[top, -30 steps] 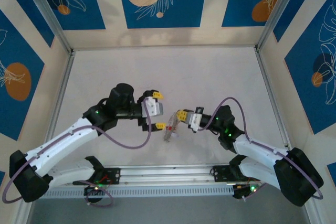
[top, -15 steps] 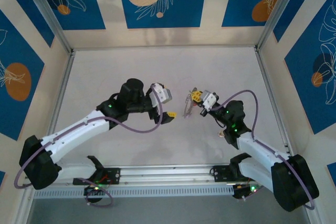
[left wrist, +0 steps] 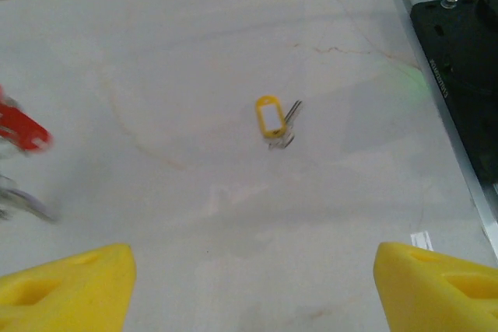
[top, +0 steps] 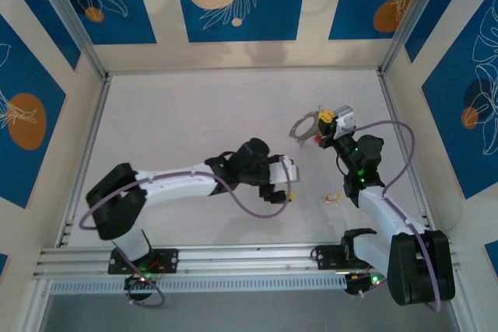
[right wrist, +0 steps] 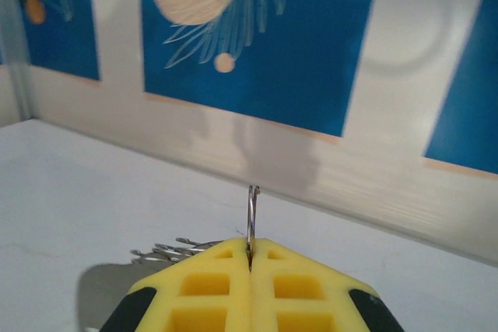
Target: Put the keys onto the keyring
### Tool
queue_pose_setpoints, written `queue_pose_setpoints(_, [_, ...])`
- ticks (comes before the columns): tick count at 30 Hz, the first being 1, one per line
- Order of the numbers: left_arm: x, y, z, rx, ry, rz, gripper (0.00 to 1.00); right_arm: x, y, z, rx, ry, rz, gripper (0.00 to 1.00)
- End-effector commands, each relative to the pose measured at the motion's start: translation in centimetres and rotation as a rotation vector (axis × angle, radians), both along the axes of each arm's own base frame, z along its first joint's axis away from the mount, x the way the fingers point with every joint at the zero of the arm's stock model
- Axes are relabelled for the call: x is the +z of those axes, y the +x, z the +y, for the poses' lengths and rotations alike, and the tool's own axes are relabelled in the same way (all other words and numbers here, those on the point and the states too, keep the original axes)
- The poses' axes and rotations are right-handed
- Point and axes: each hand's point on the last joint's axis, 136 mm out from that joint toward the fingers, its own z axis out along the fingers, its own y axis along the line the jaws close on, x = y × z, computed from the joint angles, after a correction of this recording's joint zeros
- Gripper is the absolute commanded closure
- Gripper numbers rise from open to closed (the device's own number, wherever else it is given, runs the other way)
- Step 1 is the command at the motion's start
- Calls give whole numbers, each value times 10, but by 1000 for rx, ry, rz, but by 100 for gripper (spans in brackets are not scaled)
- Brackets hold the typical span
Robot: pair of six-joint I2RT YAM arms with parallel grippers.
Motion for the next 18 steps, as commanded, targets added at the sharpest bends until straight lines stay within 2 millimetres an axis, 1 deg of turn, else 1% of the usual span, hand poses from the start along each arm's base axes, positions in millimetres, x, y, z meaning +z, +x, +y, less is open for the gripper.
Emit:
queue_pose_setpoints(1, [2, -5, -36, -45, -55, -13, 22, 25, 12, -26, -92, 93, -24, 100])
queue_pose_setpoints(3, [-10, -5, -54, -74, -53, -24, 22, 27, 16, -33, -99, 124, -21, 100])
queue_pose_setpoints(6, [-33, -2, -78, -170, -31, -111, 24, 27, 19, -39, -114, 122, -23, 100])
queue_pose_setpoints(7, [-41, 2, -86, -192, -29, -140, 27, 27, 20, -41, -122, 117, -25, 100])
queue_pose_setpoints(10, [-56, 7, -104, -234, -34, -179, 34, 26, 21, -49, -142, 123, -18, 100])
queue_pose_setpoints(11, [-60, 9, -108, -240, -32, -182, 36, 25, 20, -51, -151, 123, -17, 100])
queue_pose_setpoints(13, [-74, 10, -114, -264, -1, -182, 44, 25, 20, -55, -164, 144, -15, 100])
queue_pose_setpoints(15, [-89, 10, -116, -293, 34, -178, 49, 28, 20, -55, -158, 167, -23, 100])
queue_pose_setpoints(16, [-93, 6, -117, -305, 56, -181, 52, 29, 19, -55, -158, 174, -28, 100])
queue_pose_setpoints(18, [-96, 3, -118, -329, 71, -192, 52, 31, 19, -58, -168, 173, -31, 100])
